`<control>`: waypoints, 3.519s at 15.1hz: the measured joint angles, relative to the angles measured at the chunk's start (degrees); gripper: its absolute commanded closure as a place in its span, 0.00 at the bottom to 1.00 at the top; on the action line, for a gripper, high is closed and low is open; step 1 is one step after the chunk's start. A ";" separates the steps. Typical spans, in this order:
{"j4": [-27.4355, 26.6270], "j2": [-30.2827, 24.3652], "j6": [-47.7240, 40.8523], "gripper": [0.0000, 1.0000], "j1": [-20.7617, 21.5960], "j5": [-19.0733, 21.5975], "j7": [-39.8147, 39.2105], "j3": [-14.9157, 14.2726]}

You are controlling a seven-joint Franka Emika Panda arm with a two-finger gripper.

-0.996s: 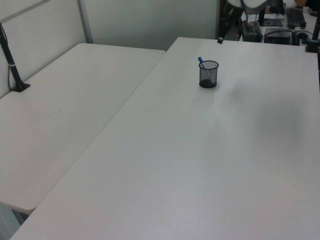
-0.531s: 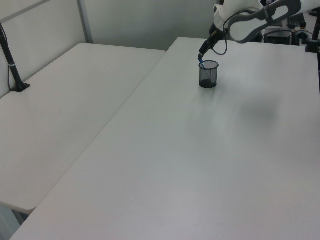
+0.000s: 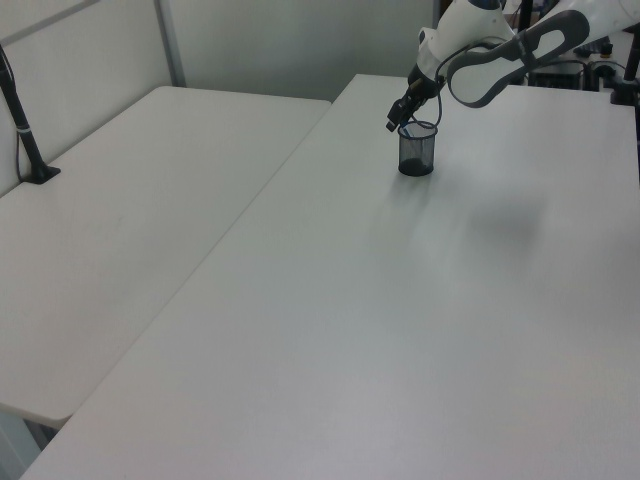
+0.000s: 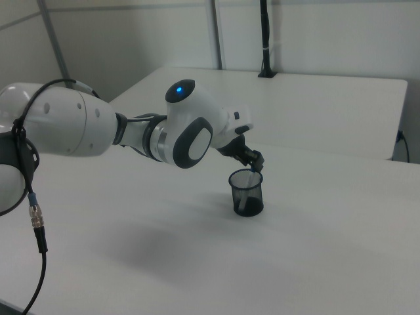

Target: Remove the marker

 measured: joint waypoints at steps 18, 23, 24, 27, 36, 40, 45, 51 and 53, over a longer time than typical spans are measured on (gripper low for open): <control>2.68 -21.34 -38.98 1.00 -0.59 1.99 -7.18 1.69; -1.55 -15.67 -44.72 1.00 0.28 2.10 -11.78 5.93; -1.75 -13.83 -44.72 1.00 0.30 2.10 -12.04 6.20; -2.54 -9.10 -43.69 1.00 0.31 2.10 -12.09 6.97; -13.57 -8.24 -27.52 0.09 0.03 2.11 -11.30 7.01; -13.29 -9.56 -27.82 0.00 -0.44 2.11 -10.66 7.00; -8.86 -14.61 -35.37 0.00 -0.19 2.11 -4.49 7.90; 3.23 -23.70 -60.00 0.00 -0.12 2.18 -2.18 9.45; 4.35 -26.65 -63.91 0.00 -0.16 3.50 -1.36 9.42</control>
